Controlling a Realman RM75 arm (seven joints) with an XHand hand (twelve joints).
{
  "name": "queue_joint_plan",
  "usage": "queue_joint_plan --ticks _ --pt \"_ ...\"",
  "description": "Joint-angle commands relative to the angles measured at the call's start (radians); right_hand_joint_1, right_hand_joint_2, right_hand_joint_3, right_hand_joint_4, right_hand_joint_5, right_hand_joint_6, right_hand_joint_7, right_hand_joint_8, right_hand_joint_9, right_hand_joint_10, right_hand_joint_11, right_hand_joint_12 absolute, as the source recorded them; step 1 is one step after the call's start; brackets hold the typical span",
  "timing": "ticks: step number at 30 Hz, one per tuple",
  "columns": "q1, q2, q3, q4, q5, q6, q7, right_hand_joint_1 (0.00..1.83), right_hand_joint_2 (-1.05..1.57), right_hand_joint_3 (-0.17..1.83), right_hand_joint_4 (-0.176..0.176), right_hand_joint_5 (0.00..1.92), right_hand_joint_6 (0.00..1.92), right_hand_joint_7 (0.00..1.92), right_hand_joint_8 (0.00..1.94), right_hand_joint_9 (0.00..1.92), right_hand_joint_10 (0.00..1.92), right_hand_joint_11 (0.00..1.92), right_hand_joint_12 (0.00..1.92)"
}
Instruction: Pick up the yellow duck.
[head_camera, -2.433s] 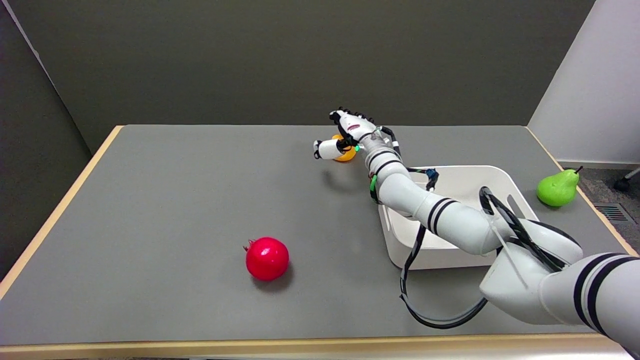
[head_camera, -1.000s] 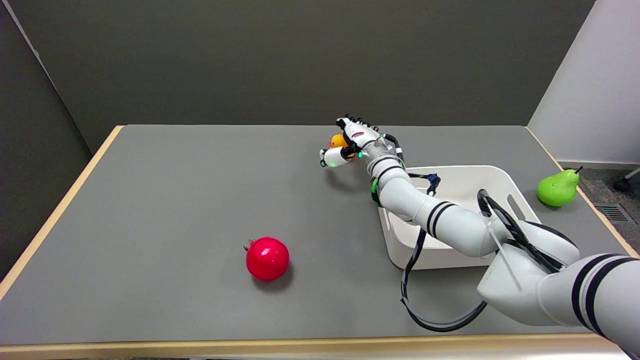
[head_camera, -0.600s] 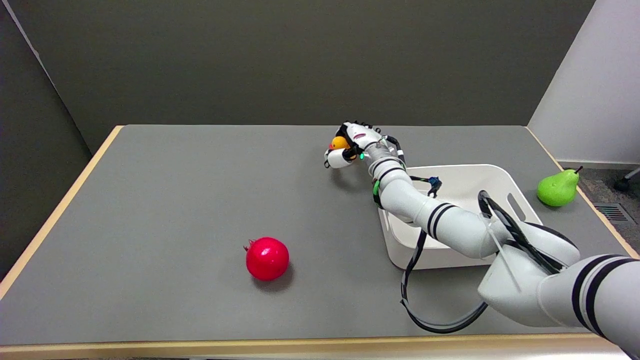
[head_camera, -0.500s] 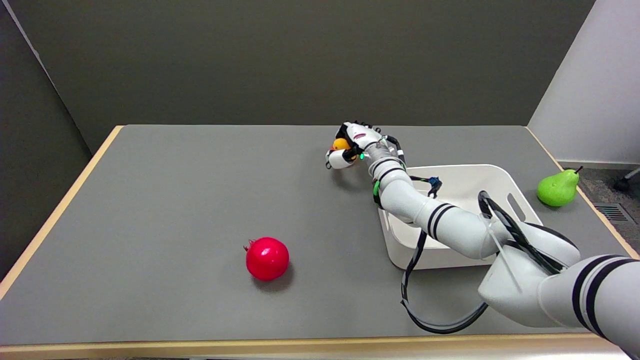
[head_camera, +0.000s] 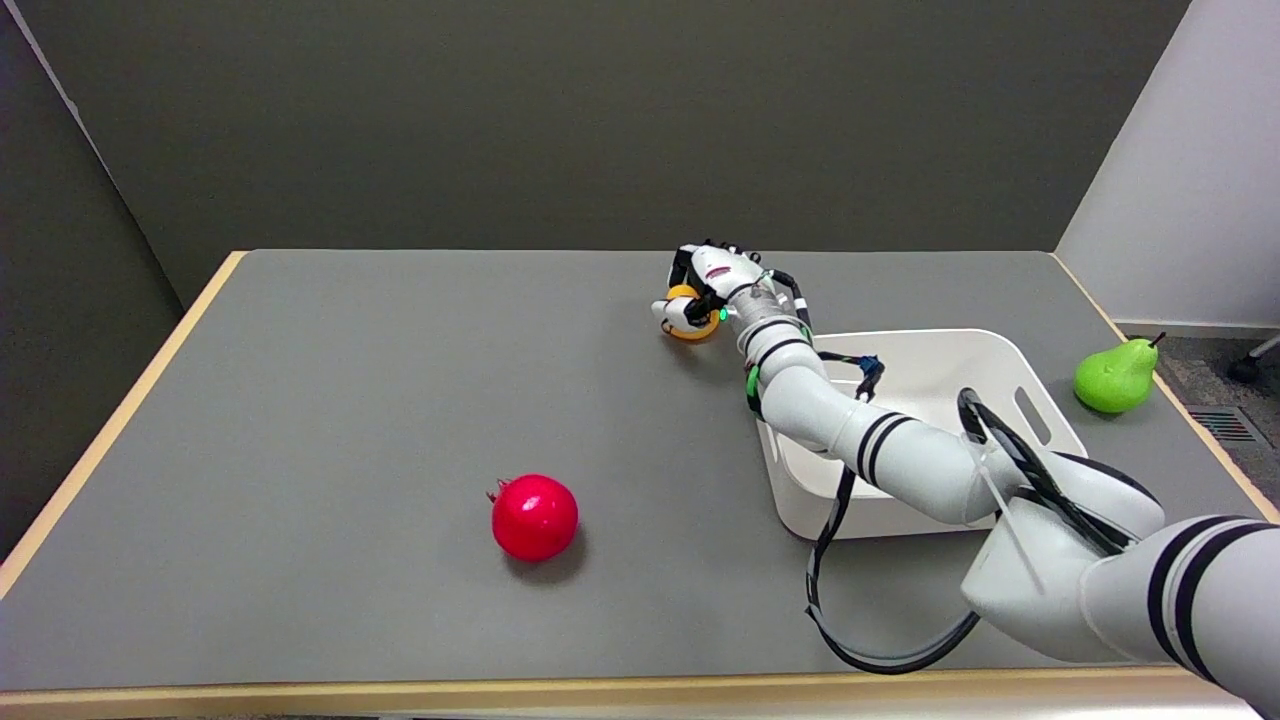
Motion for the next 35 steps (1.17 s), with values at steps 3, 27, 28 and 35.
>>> queue_joint_plan --ticks 3,27,28,35 --pt "-0.013 0.008 0.015 0.043 -0.065 0.023 0.002 1.07 1.34 0.13 -0.113 0.59 1.49 0.44 1.94 0.41 1.69 0.00 1.74" --pt "-0.253 0.267 0.295 0.700 -0.256 0.200 -0.181 1.13 1.29 0.16 -0.176 0.46 1.54 0.67 1.81 0.58 1.81 0.00 1.82" --pt "-0.297 0.291 0.322 0.763 -0.260 0.224 -0.194 1.14 1.29 0.15 -0.176 0.46 1.53 0.69 1.78 0.62 1.82 0.00 1.84" --pt "-0.591 0.407 0.447 1.076 -0.263 0.379 -0.283 1.15 1.29 0.13 -0.176 0.45 1.52 0.71 1.73 0.67 1.89 0.00 1.92"
